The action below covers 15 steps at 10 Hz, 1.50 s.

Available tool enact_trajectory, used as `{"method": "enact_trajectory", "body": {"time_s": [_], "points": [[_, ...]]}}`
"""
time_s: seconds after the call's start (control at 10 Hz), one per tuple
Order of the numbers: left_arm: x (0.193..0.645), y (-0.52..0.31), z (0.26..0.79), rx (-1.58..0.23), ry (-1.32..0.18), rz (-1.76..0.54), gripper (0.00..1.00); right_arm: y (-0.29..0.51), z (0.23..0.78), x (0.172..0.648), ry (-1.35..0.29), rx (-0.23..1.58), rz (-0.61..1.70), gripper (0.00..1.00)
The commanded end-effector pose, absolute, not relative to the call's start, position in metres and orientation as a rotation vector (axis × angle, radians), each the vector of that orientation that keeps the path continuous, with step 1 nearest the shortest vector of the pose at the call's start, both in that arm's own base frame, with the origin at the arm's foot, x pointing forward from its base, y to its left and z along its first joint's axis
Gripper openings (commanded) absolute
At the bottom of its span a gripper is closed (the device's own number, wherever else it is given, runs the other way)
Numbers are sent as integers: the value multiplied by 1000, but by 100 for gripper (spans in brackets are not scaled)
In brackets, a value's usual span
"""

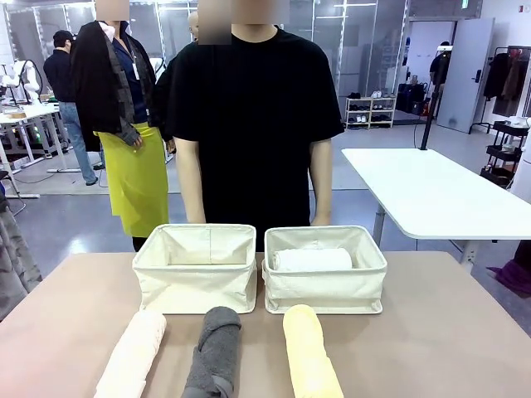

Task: Divide the towels into two baskets.
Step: Pick up one hotel-folded towel from the bottom of the table and place it in the Fabric basket indicated by the person.

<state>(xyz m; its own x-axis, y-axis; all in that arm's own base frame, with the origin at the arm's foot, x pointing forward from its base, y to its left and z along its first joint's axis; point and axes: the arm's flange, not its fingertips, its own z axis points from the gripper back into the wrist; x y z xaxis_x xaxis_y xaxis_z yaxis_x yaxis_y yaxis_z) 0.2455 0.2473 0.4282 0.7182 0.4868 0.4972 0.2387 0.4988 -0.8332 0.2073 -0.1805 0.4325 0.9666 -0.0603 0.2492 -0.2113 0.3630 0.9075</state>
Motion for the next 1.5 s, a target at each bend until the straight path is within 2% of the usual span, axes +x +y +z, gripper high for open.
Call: {"method": "enact_trajectory", "body": {"time_s": [0.0,1.4], "points": [[245,250,428,-1084,-815,162,100,-181,433,210,-297,1210,121,100],[245,250,428,-1084,-815,162,100,-181,433,210,-297,1210,121,100]]}}
